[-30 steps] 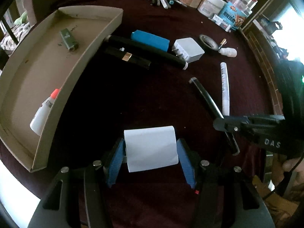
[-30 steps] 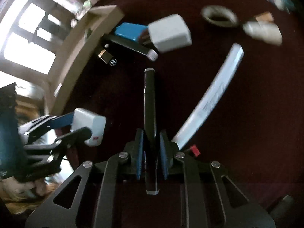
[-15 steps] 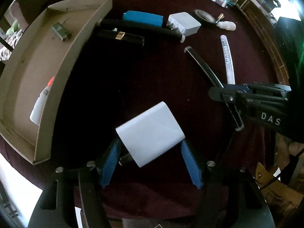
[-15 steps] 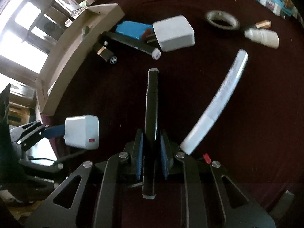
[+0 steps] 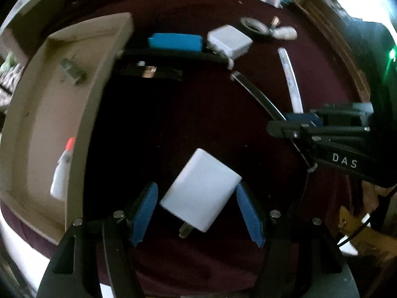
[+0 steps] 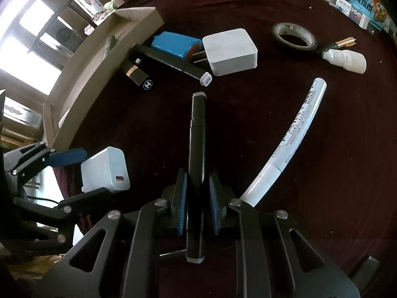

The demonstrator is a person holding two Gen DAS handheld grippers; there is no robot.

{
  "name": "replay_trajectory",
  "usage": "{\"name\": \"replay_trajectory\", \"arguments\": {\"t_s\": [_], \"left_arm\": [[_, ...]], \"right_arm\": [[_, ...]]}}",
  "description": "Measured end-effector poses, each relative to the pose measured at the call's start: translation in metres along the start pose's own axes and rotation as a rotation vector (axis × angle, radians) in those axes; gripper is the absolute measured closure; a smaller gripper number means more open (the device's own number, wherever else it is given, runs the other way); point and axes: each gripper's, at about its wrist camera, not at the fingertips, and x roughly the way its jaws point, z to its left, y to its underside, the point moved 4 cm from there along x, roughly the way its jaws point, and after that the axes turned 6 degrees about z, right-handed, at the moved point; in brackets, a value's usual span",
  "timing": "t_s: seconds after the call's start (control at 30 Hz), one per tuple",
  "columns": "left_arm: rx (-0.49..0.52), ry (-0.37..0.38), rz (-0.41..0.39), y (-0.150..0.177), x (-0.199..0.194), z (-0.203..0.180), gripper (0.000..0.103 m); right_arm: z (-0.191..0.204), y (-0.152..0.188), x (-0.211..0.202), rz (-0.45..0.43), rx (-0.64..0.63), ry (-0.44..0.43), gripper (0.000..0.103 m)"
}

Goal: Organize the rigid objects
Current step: 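Grasp the white charger with the left gripper while the right grasps a black marker, then carry the charger and black marker over the cardboard tray with both grippers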

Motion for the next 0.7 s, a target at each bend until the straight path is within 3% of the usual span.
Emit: {"name": "replay_trajectory", "arguments": {"t_s": [0.1,0.2,0.23,0.33,0.5,0.7], "left_arm": [[0.059,-0.040,0.055,0.001,0.018,-0.008,0.038],[0.103,-0.081,0.037,0.004,0.020,-0.016,0.042],[0.093,-0.083,0.022,0.005,0.019,-0.015,0.049],[0.051,-0.050,0.006,0.004,0.018,-0.010,0.052],[0.006,-0.004,0.018,-0.003,0.021,-0.002,0.051],[0.019,-0.047,0.019,-0.006,0.027,-0.006,0.045]], "right_arm": [[0.000,0.001,-0.002,-0.002,-0.009,0.013,0.087],[-0.001,0.004,-0.003,-0.013,-0.012,0.013,0.087],[-0.001,0.004,-0.003,-0.020,-0.013,0.013,0.087],[0.000,0.004,-0.002,-0.045,-0.015,0.018,0.087],[0.002,-0.002,-0.001,-0.047,-0.011,0.030,0.087],[0.004,-0.008,0.000,-0.056,-0.028,0.046,0.087]]}}
